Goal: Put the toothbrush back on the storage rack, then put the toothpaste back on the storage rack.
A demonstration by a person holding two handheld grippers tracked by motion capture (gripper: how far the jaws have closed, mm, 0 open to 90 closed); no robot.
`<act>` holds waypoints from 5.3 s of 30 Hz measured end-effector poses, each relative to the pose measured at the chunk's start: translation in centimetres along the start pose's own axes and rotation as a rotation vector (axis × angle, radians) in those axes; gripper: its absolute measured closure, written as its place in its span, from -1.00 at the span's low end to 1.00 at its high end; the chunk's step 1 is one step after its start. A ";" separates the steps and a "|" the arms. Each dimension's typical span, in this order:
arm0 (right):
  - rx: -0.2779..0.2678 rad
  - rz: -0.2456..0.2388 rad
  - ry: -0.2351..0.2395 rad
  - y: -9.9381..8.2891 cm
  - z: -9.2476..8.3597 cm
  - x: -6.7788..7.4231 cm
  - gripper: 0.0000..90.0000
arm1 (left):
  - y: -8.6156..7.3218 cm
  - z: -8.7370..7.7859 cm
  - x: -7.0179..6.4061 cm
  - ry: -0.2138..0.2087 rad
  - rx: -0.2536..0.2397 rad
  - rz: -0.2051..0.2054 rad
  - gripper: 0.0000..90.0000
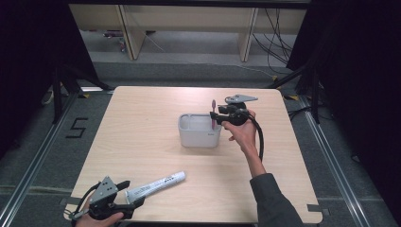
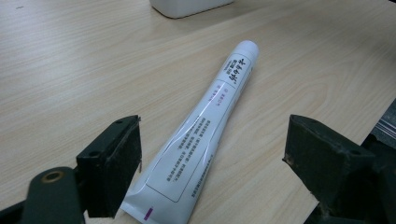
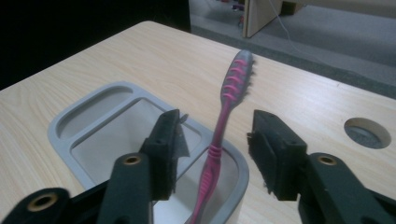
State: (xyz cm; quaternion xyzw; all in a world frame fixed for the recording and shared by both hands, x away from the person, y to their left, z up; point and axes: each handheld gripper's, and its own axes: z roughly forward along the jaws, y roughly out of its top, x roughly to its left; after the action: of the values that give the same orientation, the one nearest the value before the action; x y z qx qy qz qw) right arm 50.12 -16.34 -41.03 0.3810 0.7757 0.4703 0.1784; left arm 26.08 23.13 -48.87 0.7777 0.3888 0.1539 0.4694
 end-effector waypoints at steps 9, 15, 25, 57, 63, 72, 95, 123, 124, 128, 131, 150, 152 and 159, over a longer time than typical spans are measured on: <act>0.012 0.029 -0.017 -0.8 -2.7 0.2 -0.10 | 0.0 -0.1 0.1 0.003 0.003 0.006 -0.59; 0.002 0.011 -0.029 -2.2 -4.1 -0.2 -0.14 | 0.0 0.0 0.0 0.003 -0.002 0.000 -0.59; -0.003 0.019 -0.029 -3.5 -5.7 0.1 -0.15 | 0.0 -0.1 0.1 0.006 0.008 0.009 -0.59; 0.050 0.051 -0.007 -8.1 -7.9 1.9 -0.27 | 0.1 0.1 0.1 0.003 0.014 0.007 -0.59; 0.072 0.054 0.004 -9.2 -8.0 2.2 -0.29 | 0.1 0.1 0.2 0.013 0.023 0.003 -0.59; 0.081 0.052 0.024 -10.2 -8.2 2.7 -0.33 | 0.0 0.2 0.2 0.015 0.021 -0.006 -0.59; 0.117 0.047 0.049 -13.1 -9.7 4.1 -0.40 | 0.0 0.3 0.3 0.012 0.027 -0.004 -0.59; 0.213 0.049 0.069 -16.4 -11.7 6.0 -0.64 | 0.0 0.3 0.2 -0.002 0.026 0.005 -0.59; 0.228 0.054 0.050 -16.5 -12.0 6.2 -0.64 | 0.0 0.3 0.2 -0.002 0.027 0.008 -0.59; 0.235 0.055 0.067 -17.1 -12.4 6.6 -0.64 | 0.0 0.2 0.0 -0.001 0.030 0.007 -0.59; 0.249 0.030 0.059 -17.5 -12.9 6.7 -0.64 | 0.0 0.1 0.1 0.004 0.037 0.023 -0.59; 0.275 0.023 0.068 -18.6 -13.7 6.4 -0.60 | 1.7 1.9 0.0 -0.056 0.091 0.076 -0.49; 0.268 0.036 0.048 -18.5 -13.9 6.5 -0.60 | 2.0 2.4 -0.1 -0.061 0.100 0.101 -0.41; 0.278 0.043 0.063 -18.3 -13.5 7.0 -0.58 | 2.9 3.7 -0.5 -0.038 0.219 0.217 -0.35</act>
State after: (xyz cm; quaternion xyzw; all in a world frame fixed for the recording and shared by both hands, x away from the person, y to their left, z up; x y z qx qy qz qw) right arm 29.26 -23.98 -49.67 0.4038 0.8302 0.3738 0.0892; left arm 29.33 19.81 -48.24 0.8644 0.3080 0.1458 0.3697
